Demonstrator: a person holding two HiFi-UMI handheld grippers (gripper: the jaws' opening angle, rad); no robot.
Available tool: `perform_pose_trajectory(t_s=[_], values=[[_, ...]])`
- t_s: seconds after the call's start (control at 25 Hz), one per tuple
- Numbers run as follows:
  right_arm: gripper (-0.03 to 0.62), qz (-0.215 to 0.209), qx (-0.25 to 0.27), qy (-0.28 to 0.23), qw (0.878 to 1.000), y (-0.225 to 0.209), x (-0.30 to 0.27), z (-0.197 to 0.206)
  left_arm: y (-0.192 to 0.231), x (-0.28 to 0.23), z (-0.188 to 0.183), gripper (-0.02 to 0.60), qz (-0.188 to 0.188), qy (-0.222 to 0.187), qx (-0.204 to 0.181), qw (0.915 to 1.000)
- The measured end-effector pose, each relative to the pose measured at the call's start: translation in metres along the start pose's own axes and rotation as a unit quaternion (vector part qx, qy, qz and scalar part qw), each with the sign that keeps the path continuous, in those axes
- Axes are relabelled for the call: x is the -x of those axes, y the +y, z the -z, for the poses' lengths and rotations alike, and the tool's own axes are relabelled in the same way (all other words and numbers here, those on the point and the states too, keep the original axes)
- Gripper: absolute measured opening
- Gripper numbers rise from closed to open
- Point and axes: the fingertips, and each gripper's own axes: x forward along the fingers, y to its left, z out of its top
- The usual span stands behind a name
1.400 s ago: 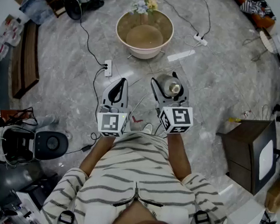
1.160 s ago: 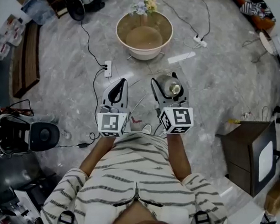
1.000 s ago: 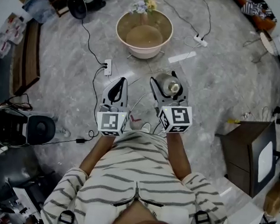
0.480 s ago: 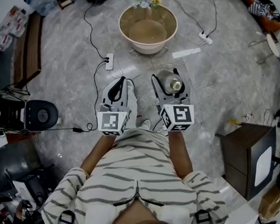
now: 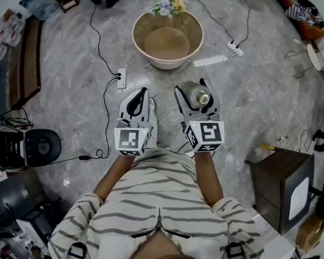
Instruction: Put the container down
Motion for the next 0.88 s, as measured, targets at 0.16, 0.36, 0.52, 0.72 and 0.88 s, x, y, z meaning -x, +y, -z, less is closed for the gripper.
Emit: perform_pose_trajectory(t_s=[0.16,0.36,0.52,0.72,0.88], values=[[0.347,0.006,-0.004,0.003,1.0,-0.015,-0.049,-0.016,0.025,-0.054,-0.014,0.0,0.017,0.007,-0.003,0.9998],[0.345,0.018,-0.017,0.007,1.0,-0.036,-0.124,-0.029,0.066,-0.126,-0.025,0.0,0.039,0.019,-0.005,0.9991],[0.345,0.029,-0.02,0.01,0.999,-0.048,-0.178,-0.038,0.102,-0.174,-0.028,0.0,0.051,0.037,-0.002,0.998],[0.345,0.045,-0.026,0.019,0.998,-0.064,-0.231,-0.036,0.13,-0.225,-0.022,0.0,0.076,0.038,-0.009,0.9963],[0.345,0.056,-0.027,0.029,0.998,-0.077,-0.265,-0.033,0.148,-0.257,-0.019,0.0,0.088,0.044,-0.011,0.995]])
